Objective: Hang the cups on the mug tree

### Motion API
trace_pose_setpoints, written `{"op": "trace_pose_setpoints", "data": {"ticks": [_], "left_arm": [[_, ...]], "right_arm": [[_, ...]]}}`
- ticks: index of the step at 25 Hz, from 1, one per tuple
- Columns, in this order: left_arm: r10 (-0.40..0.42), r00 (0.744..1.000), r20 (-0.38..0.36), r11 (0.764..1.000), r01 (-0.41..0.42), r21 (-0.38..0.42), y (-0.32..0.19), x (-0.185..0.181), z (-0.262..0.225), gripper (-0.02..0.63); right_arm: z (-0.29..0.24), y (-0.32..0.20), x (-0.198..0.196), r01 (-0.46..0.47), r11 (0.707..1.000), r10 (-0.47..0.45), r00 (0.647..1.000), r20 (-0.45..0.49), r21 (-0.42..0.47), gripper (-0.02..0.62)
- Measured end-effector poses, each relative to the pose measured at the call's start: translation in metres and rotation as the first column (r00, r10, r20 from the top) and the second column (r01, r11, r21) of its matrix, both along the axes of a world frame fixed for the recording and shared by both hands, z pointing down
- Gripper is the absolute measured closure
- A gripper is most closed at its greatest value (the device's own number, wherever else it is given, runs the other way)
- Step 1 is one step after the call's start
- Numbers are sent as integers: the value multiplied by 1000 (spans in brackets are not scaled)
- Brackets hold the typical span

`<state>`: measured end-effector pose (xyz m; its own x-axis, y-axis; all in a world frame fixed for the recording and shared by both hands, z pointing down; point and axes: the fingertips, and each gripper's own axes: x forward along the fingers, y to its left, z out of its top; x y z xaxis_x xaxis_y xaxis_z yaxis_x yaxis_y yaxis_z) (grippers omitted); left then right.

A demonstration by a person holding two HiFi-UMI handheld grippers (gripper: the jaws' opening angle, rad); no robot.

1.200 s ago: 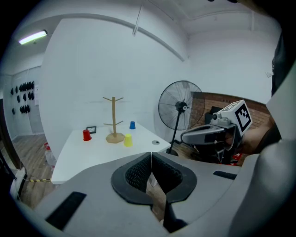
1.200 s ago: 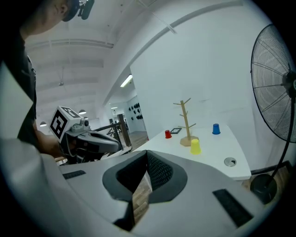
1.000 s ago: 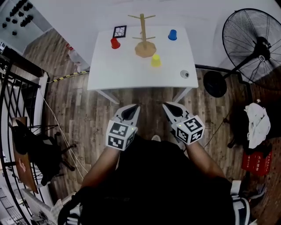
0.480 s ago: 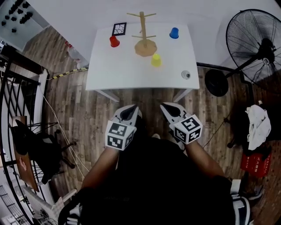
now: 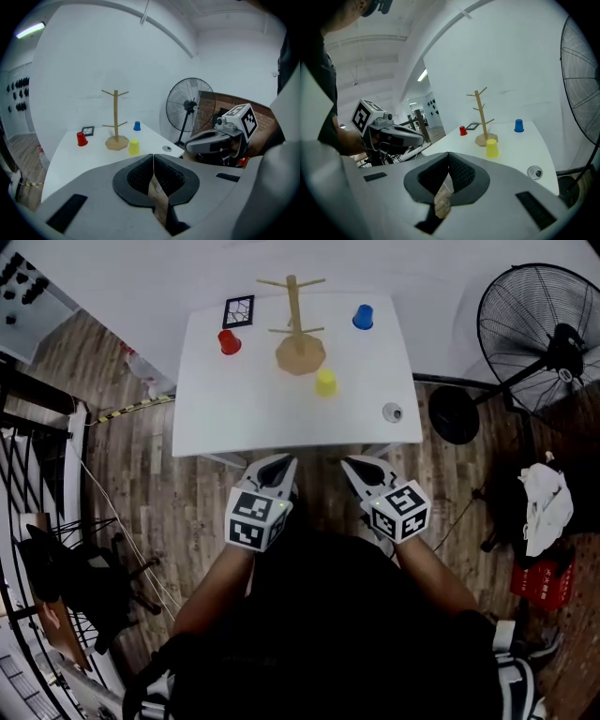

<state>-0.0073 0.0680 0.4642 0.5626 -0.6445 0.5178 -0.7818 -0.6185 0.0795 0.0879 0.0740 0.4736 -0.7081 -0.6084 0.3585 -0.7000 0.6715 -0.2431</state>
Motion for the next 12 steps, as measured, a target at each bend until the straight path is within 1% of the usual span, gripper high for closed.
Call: {"op": "trace_pose_setpoints", "data": {"ticks": [2,7,12], "left_arm": [[11,1000,-7,1000,-11,-6,-16,-3,-1,589],[26,1000,-15,1000,-26,0,-67,-19,-8,589],[69,998,6,997,-69,28,-112,-36,-14,589]], "right_arm": [[1,-15,-4,-6,1000,6,1000,-13,-9,589],[-3,-63,-17,-26,1000,26,998,-51,-1,589],[-5,-107,-31,-55,998,55,995,-88,1,589]]}}
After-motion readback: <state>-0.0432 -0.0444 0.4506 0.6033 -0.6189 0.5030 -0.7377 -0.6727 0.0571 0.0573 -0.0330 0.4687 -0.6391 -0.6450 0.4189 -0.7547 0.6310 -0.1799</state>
